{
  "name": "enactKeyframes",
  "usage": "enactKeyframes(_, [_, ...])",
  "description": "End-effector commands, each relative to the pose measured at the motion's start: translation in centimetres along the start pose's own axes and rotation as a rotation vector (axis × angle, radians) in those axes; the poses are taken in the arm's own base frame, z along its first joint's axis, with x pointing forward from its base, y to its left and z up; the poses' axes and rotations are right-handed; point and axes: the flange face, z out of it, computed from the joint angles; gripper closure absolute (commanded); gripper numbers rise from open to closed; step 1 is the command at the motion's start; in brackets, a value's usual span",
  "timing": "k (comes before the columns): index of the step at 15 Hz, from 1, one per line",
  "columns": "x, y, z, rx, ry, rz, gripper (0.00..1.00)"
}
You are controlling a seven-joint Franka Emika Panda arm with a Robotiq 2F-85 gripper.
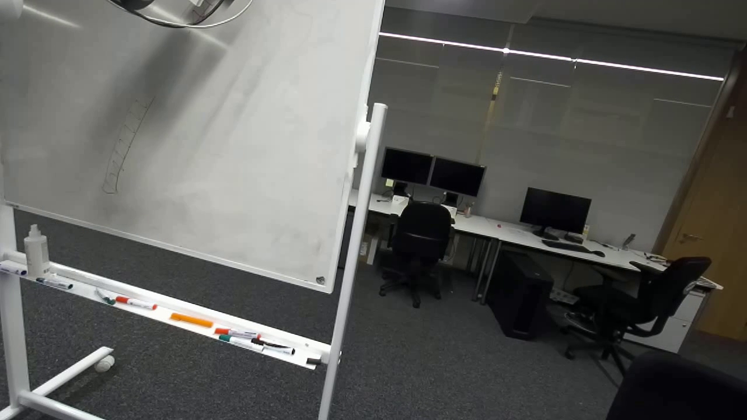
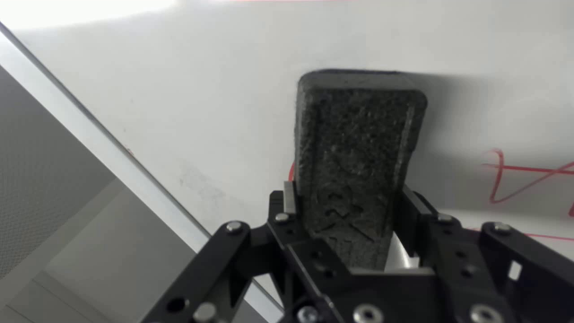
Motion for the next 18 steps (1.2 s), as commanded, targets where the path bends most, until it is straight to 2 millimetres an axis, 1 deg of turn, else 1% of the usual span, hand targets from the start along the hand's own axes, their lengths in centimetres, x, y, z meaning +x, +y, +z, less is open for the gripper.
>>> enactKeyframes(1, [0.0, 0.0, 0.0, 0.0, 0.0, 0.001, 0.45])
enactKeyframes(2, [0.0, 0.0, 0.0, 0.0, 0.0, 0.001, 0.45])
enactKeyframes(4, [0.3, -1.0, 0.4, -0.006, 0.019, 0.017, 0.45])
enactKeyframes(7, [-0.1, -0.4, 0.1, 0.003, 0.011, 0.021, 0.45])
enactKeyframes(9, [-0.1, -0.3, 0.0, 0.003, 0.01, 0.02, 0.45])
enactKeyframes(12, [0.1, -1.3, 0.4, -0.019, 0.029, 0.029, 0.45])
enactKeyframes(18, [0.1, -1.4, 0.4, -0.023, 0.032, 0.032, 0.45])
